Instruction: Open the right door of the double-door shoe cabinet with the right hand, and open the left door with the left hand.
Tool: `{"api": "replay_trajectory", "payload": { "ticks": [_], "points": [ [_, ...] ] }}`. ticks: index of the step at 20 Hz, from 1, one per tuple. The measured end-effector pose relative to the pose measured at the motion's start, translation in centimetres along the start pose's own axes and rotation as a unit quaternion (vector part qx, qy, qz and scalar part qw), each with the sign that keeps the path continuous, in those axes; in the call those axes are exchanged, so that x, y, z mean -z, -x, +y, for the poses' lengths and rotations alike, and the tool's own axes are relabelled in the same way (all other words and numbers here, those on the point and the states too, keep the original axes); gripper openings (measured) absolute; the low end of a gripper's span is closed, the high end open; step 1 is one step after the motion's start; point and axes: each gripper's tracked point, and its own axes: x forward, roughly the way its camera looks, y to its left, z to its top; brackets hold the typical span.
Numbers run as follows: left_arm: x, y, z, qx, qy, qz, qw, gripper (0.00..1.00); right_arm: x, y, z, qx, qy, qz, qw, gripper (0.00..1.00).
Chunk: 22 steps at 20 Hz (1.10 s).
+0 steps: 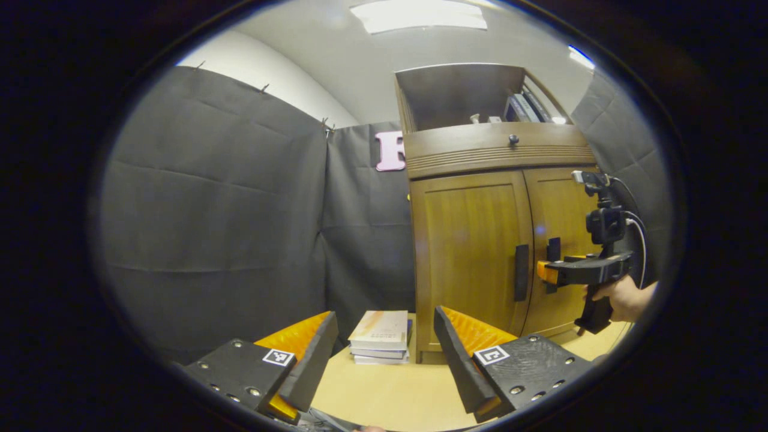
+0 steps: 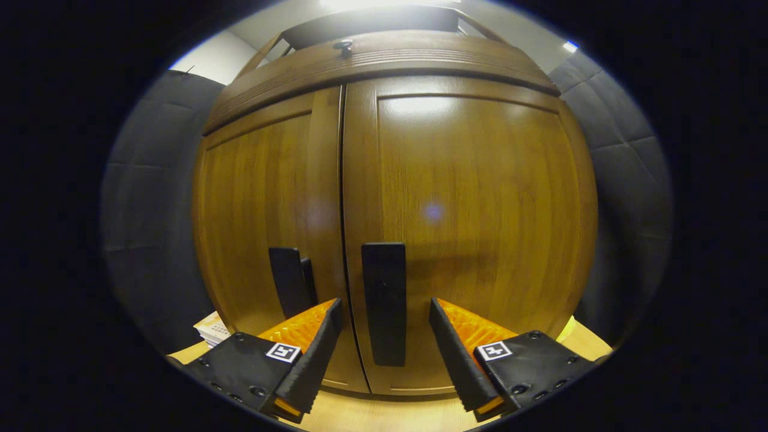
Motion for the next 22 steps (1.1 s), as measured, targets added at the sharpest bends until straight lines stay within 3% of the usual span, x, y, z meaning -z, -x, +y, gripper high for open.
{"api": "replay_trajectory", "payload": {
  "ticks": [3, 4, 5, 7, 8, 9, 13, 22],
  "points": [
    [0.0, 0.0, 0.2, -0.007, -0.001, 0.008, 1.0, 0.94, 0.2, -0.9, 0.0, 0.008, 0.004, 0.0, 1.0, 0.58],
    [0.2, -0.2, 0.3, -0.008, -0.001, 0.009, 1.0, 0.94, 0.1, -1.2, 0.0, 0.01, 0.009, -0.003, 1.0, 0.61],
    [0.1, -0.4, 0.3, -0.009, -0.001, 0.009, 1.0, 0.94, 0.3, -0.9, -0.5, 0.021, 0.018, -0.001, 1.0, 0.57],
    [-0.2, -0.2, 0.2, -0.011, -0.003, 0.007, 1.0, 0.94, 0.3, -1.1, -0.5, 0.018, 0.015, 0.001, 1.0, 0.31],
    [-0.2, -0.1, 0.2, -0.011, -0.003, 0.004, 1.0, 0.94, 0.2, -0.9, -0.3, 0.015, 0.007, 0.003, 1.0, 0.3],
    [-0.3, -0.1, 0.2, -0.009, -0.003, 0.002, 1.0, 0.94, 0.4, -1.1, -0.3, 0.012, 0.006, 0.01, 1.0, 0.2],
    [-0.9, 0.4, 0.1, -0.005, -0.005, -0.01, 1.0, 0.94, 0.3, 0.0, -0.2, 0.004, 0.006, 0.019, 1.0, 0.23],
    [-1.7, 1.0, -0.3, 0.012, -0.005, -0.023, 1.0, 0.94, 0.5, 4.1, -0.6, -0.013, 0.0, 0.019, 1.0, 0.19]
  ]
}}
